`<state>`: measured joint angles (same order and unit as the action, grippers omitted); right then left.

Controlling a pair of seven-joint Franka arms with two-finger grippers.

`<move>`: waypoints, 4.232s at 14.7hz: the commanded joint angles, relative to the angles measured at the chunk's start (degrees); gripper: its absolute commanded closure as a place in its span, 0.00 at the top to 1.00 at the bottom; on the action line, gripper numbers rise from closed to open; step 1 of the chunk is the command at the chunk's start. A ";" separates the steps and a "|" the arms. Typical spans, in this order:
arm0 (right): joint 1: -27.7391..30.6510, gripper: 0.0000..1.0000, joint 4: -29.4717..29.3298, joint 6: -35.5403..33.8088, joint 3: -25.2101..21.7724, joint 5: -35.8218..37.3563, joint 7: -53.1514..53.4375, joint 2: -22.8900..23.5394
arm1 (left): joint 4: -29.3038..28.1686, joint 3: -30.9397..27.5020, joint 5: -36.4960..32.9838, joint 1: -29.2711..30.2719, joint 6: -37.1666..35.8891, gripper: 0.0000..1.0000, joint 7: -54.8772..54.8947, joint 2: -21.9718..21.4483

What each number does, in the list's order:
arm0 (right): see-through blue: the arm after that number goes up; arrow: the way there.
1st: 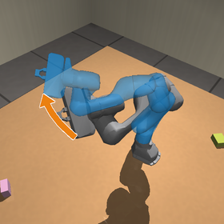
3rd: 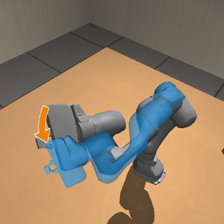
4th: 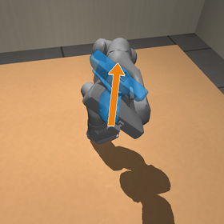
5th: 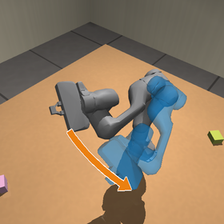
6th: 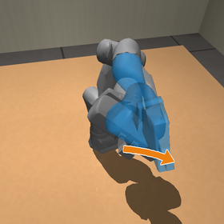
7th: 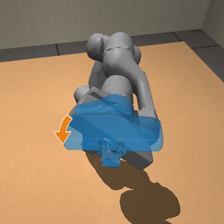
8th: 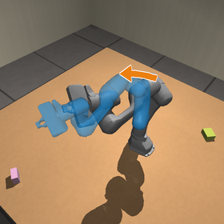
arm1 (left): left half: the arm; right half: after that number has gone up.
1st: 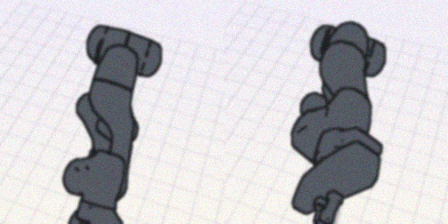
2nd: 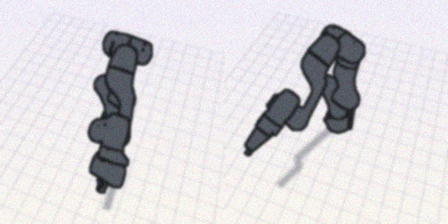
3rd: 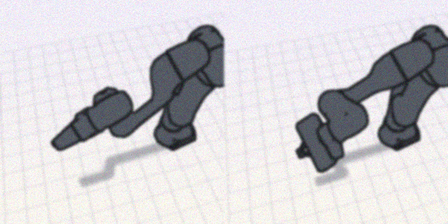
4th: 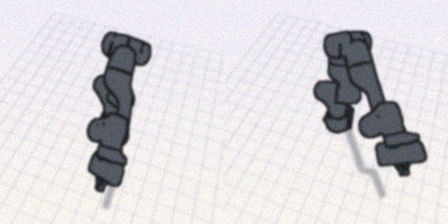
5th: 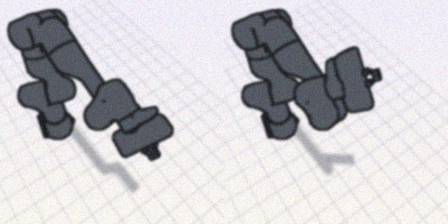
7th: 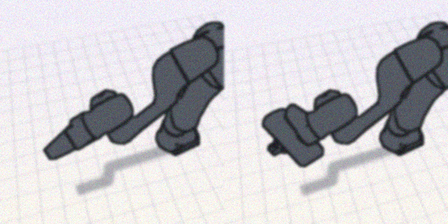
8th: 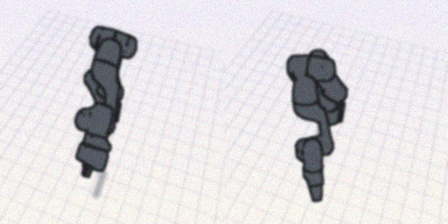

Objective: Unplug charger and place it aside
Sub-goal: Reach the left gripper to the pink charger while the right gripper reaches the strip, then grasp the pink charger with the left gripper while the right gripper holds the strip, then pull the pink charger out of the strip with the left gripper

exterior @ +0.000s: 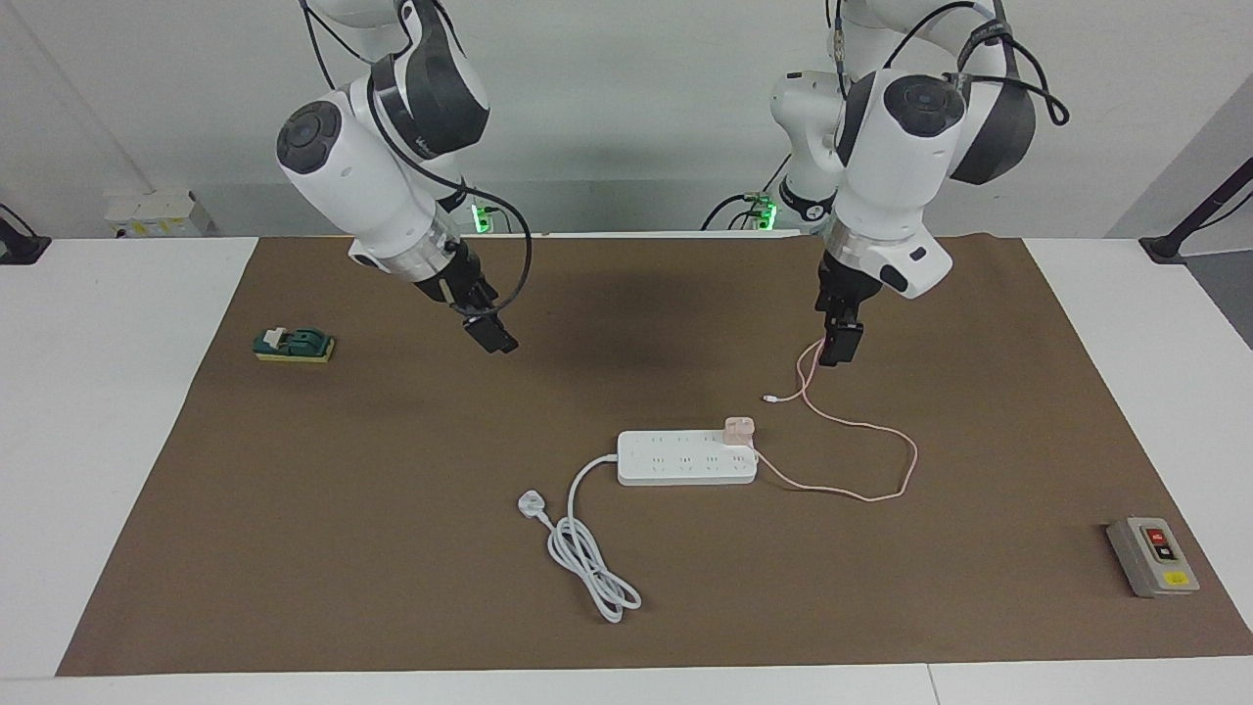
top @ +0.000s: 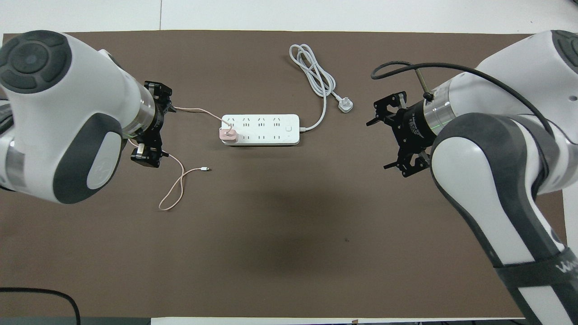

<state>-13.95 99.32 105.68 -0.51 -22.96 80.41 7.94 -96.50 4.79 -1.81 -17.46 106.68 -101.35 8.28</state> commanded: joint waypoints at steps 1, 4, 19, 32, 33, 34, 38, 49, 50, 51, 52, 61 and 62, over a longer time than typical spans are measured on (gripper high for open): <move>-2.31 1.00 0.43 5.65 -0.11 -1.91 7.20 3.12 | -4.28 -0.48 -0.57 -1.61 5.89 1.00 -3.68 0.96; -3.97 1.00 2.80 13.38 -0.11 -7.52 8.44 5.76 | -8.60 -0.48 0.84 -1.26 8.36 1.00 -3.68 -0.01; -9.78 1.00 -0.88 28.52 -0.02 -19.49 2.74 21.32 | -9.06 -0.57 1.11 -0.82 22.43 1.00 -7.63 11.49; -10.13 1.00 -4.75 29.31 -0.02 -19.58 -0.87 26.59 | -5.89 -0.57 1.19 -4.51 21.30 1.00 -10.53 15.45; -11.27 1.00 -6.40 29.40 0.07 -19.58 -0.70 28.08 | -5.80 -0.66 1.19 -4.43 19.72 1.00 -10.45 15.37; -11.54 1.00 -8.77 28.01 -0.02 -19.75 -0.61 28.53 | -5.63 -0.75 0.93 -4.34 18.58 1.00 -10.44 15.37; -11.19 1.00 -8.97 26.59 -0.02 -19.84 -0.69 28.53 | -2.83 -1.10 0.49 -3.81 15.15 1.00 -10.18 15.45; -10.84 1.00 -11.52 27.12 -0.02 -17.91 -2.19 31.44 | -8.79 -2.24 -0.04 -3.90 19.09 1.00 -8.60 12.90; -10.84 1.00 -11.78 26.42 -0.02 -17.47 -2.02 31.44 | -8.96 -2.24 -0.04 -4.68 19.35 1.00 -9.21 12.91; -10.75 1.00 -13.00 25.90 -0.02 -17.21 -2.01 31.61 | -8.88 -2.24 0.05 -5.13 19.53 1.00 -10.17 12.91; -10.75 1.00 -13.10 26.06 -0.02 -17.03 -2.19 31.70 | -8.88 -2.16 0.14 -5.30 19.53 1.00 -10.79 12.91; -10.31 0.97 -12.84 27.30 -0.02 -18.08 -4.30 32.84 | -7.48 -2.15 0.75 -8.82 22.61 1.00 -14.84 13.69; -10.31 0.79 -12.84 27.56 -0.02 -18.17 -4.21 32.84 | -6.95 -2.15 0.75 -8.82 22.61 1.00 -14.93 13.87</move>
<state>-24.93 88.11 132.92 -0.78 -40.86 77.89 39.47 -103.23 3.36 -1.28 -25.52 128.00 -115.37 22.70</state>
